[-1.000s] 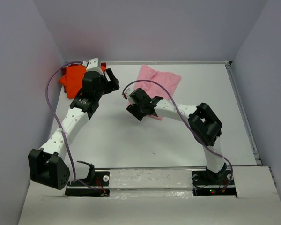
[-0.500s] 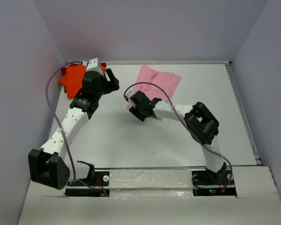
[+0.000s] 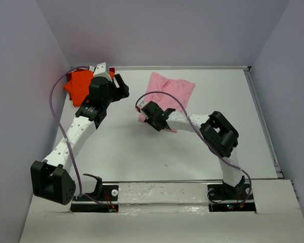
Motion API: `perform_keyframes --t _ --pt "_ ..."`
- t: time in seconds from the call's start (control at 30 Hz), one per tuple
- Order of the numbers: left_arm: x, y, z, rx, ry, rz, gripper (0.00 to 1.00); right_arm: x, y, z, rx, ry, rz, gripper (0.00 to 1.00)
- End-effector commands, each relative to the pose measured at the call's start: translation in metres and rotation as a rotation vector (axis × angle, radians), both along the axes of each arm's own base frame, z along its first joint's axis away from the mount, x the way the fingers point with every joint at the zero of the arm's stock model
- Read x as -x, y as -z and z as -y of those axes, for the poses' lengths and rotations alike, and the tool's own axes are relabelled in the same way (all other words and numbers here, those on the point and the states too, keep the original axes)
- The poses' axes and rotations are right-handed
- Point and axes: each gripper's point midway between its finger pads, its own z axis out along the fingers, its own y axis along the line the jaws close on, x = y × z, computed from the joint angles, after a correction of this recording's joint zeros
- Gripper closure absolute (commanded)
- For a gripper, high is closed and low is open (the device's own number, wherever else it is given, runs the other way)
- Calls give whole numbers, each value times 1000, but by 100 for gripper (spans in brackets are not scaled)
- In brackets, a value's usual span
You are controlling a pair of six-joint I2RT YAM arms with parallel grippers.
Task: Fold and stack the t-shirts
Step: Fold the tshirt
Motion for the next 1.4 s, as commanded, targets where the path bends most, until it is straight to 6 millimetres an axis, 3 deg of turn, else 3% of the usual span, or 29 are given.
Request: perform_keyframes --t 0.0,0.23,0.27,0.33,0.5,0.6,0.73,0.77,1.03,1.17,1.37 --pt "1 -19 1 26 4 60 17 62 2 -3 -13 -52 -140 100" --pt "1 -18 -1 22 -1 58 17 147 -1 4 -15 -97 -260 100" --pt "0 -19 0 22 -1 58 17 157 -13 3 -57 -69 -263 100" --pt "0 -19 0 23 1 59 17 183 -17 7 -44 -81 -285 100" --pt "0 -17 -1 19 -2 55 17 205 -57 22 -68 -26 -245 100" --pt "-1 -15 -1 16 -5 51 17 195 -80 27 -83 7 -180 100" --pt "-2 -14 -1 13 -5 47 17 168 -117 31 -46 42 -28 100" --pt "-2 -14 -1 13 -5 47 17 165 -115 33 -27 52 -13 100" --pt "-3 -12 -4 3 -16 44 17 114 -162 27 18 106 197 100" --pt "-3 -12 -4 1 -18 46 17 80 -190 41 47 194 340 100" --pt "-3 -12 -4 1 -17 44 17 48 -217 48 7 227 412 100"
